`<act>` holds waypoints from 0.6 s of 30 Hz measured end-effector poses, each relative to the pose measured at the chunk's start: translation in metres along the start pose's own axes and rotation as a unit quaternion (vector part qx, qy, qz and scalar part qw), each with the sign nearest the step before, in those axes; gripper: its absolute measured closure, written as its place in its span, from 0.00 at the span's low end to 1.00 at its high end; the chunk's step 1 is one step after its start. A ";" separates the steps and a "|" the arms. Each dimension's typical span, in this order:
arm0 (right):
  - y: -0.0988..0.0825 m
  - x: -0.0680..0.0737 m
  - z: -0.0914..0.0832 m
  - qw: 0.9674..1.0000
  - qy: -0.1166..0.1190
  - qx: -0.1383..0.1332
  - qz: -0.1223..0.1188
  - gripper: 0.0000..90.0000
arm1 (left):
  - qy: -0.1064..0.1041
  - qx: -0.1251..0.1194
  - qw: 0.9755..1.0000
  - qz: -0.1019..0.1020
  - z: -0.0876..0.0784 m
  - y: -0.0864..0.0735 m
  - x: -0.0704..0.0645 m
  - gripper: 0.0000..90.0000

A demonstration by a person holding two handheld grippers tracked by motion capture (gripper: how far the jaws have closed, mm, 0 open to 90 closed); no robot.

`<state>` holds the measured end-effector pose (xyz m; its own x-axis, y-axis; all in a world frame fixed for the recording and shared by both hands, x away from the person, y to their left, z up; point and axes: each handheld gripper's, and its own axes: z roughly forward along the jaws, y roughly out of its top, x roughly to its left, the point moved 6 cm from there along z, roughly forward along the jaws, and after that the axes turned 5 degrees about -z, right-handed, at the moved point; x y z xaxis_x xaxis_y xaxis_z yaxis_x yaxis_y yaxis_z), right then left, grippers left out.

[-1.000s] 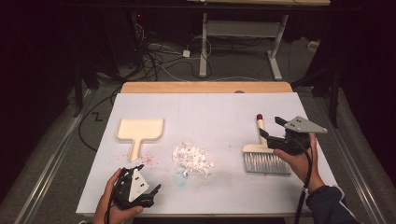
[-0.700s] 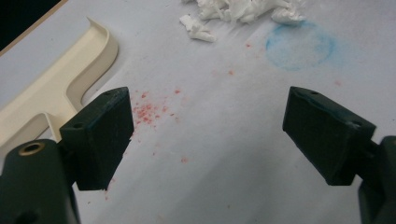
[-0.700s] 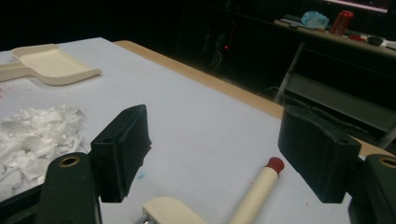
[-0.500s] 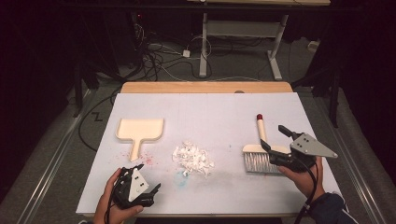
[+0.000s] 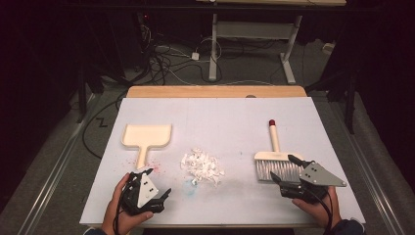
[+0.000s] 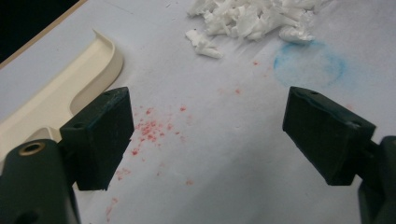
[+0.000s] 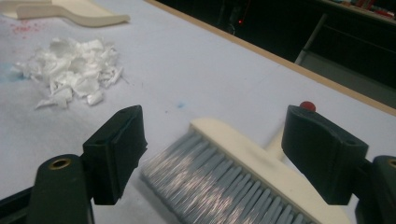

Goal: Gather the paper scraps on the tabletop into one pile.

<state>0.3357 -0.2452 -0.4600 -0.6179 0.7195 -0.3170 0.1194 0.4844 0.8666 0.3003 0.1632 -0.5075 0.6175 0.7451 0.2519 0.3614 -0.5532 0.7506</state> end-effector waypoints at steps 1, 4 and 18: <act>0.000 0.001 0.000 1.000 0.000 0.000 -0.003 0.24 | -0.001 0.000 1.000 0.002 0.000 0.000 -0.001 0.18; 0.001 0.003 -0.002 1.000 0.001 -0.001 -0.007 0.23 | -0.002 -0.003 1.000 0.004 -0.001 0.002 -0.003 0.18; 0.005 0.007 -0.004 1.000 -0.008 -0.008 -0.028 0.23 | -0.004 -0.002 1.000 0.008 0.001 0.001 -0.005 0.18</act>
<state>0.3288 -0.2393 -0.4567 -0.6113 0.6988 -0.3715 0.0724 0.5169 0.8530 0.2985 0.1585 -0.5082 0.6292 0.7331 0.2584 0.3486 -0.5633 0.7491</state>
